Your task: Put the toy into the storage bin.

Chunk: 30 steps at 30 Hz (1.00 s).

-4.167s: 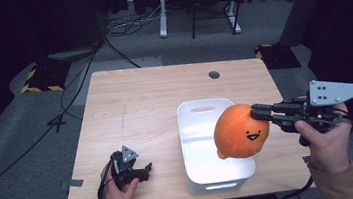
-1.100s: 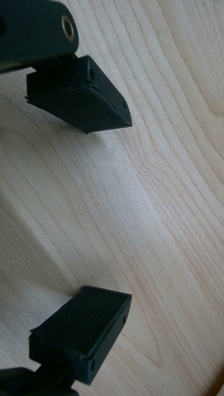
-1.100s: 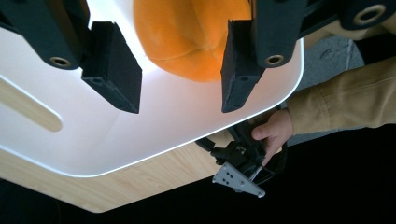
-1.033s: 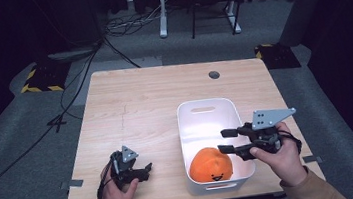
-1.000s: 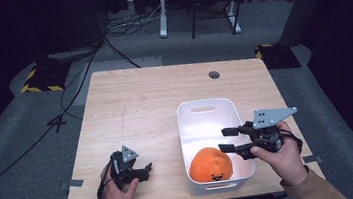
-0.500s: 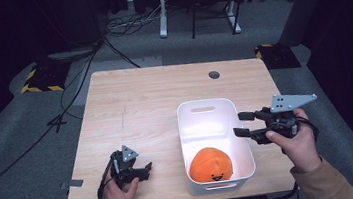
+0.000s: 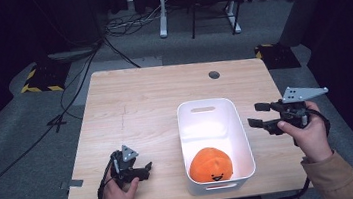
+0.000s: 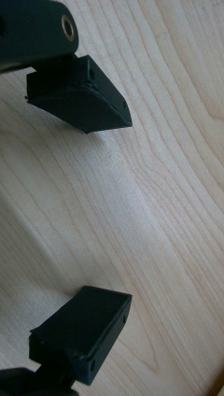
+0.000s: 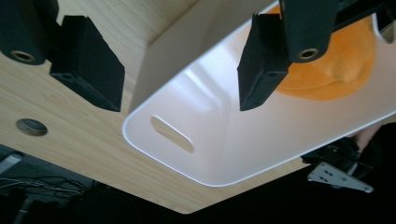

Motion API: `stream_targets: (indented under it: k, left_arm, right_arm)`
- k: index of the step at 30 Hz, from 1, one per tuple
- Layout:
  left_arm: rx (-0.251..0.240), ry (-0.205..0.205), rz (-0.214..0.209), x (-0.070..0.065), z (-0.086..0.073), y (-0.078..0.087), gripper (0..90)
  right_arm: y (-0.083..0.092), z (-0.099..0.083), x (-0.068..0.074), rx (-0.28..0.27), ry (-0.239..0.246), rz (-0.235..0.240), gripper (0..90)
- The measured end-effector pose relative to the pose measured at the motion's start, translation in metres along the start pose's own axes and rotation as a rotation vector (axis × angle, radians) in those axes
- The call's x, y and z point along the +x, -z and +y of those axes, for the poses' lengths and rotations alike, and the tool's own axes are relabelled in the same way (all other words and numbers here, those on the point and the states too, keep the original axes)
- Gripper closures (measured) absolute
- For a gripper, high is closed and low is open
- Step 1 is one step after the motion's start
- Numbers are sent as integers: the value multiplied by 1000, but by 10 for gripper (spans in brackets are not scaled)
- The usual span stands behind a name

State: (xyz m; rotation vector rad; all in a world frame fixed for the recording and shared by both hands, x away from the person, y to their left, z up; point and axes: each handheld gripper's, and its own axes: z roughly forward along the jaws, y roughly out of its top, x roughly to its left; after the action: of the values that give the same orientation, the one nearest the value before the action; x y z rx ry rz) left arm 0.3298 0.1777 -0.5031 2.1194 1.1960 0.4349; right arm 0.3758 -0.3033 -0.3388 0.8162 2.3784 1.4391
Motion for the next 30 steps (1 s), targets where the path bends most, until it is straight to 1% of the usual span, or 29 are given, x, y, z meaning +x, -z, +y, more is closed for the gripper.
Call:
stream_targets:
  k: [1, 2, 3, 4, 5, 8, 9, 10, 12, 13, 14, 15, 16, 18, 19, 21, 23, 24, 26, 28, 30]
  left_arm:
    - [0, 0, 0, 0, 0, 0, 147]
    - [0, 0, 0, 0, 0, 0, 148]
    - [0, 0, 0, 0, 0, 0, 148]
    - [0, 0, 0, 0, 0, 0, 147]
    - [0, 0, 0, 0, 0, 0, 147]
    - [0, 0, 0, 0, 0, 0, 148]
    - [0, 0, 0, 0, 0, 0, 147]
    - [0, 1, 0, 0, 0, 0, 147]
    - [1, 0, 0, 0, 0, 0, 147]
    - [0, 0, 1, 0, 0, 0, 147]
    - [0, 0, 1, 0, 0, 0, 147]
    - [0, 0, 1, 0, 0, 0, 148]
    - [0, 0, 1, 0, 0, 0, 147]
    - [1, 0, -1, 0, 0, 0, 147]
    - [0, 0, 1, 0, 0, 0, 147]
    - [0, 1, 1, 0, 0, 0, 147]
    - [0, 0, 2, 0, 0, 0, 147]
    - [0, 1, 1, 0, 0, 0, 147]
    - [1, 1, 1, 0, 0, 0, 148]
    - [0, 1, 1, 0, 0, 0, 147]
    - [0, 1, 1, 0, 0, 0, 148]
  right_arm:
    - [0, 0, 0, 0, 0, 0, 311]
    - [0, -3, -6, 6, -5, -23, 296]
    - [0, -3, -6, 6, -5, -23, 296]
    - [0, -7, -11, 21, -6, -43, 284]
    - [0, -7, -11, 21, -6, -43, 284]
    - [-2, -15, -19, 47, -19, -75, 278]
    - [-2, -15, -19, 47, -19, -75, 278]
    - [-3, -19, -23, 58, -23, -91, 272]
    - [-4, -21, -24, 65, -28, -99, 268]
    - [-4, -24, -27, 78, -26, -107, 260]
    - [-5, -27, -29, 85, -41, -116, 255]
    - [-7, -32, -34, 122, -43, -125, 245]
    - [-7, -32, -34, 122, -43, -125, 245]
    - [-10, -39, -37, 156, -62, -140, 239]
    - [-11, -42, -39, 169, -56, -148, 239]
    - [-13, -48, -43, 190, -65, -156, 237]
    - [-15, -54, -46, 197, -82, -159, 236]
    - [-17, -60, -49, 215, -84, -167, 234]
    - [-18, -62, -50, 216, -89, -170, 233]
    - [-21, -67, -52, 227, -104, -171, 230]
    - [-26, -76, -53, 243, -137, -176, 226]
